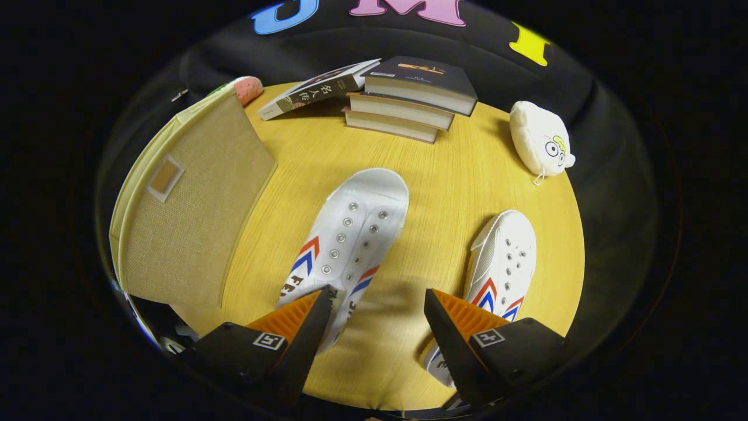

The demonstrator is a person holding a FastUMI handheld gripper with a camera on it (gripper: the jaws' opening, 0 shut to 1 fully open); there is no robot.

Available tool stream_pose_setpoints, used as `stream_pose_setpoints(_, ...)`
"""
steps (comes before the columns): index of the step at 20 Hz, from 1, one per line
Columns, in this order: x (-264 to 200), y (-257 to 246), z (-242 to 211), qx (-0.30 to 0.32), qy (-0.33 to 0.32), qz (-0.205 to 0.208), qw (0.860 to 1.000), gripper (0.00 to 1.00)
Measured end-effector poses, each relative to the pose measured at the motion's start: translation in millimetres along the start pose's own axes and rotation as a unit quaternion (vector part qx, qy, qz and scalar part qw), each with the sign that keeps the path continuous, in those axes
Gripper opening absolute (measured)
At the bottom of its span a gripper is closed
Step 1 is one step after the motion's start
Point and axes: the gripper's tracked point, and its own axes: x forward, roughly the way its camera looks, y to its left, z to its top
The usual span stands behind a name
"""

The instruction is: Open the storage box then place both shoes into the box .Put the left shoe in first, then the right shoe, with the right side of both shoes facing outward in a uniform manner.

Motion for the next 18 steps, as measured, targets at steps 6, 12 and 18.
stream_pose_setpoints(6,28.9,14.1,9.5,0.003,0.019,0.042,0.999,0.9)
stream_pose_setpoints(12,28.6,28.6,8.7,0.055,0.041,0.098,0.993,0.3)
stream_pose_setpoints(18,28.0,28.9,8.4,0.144,0.047,0.12,0.981,0.05)
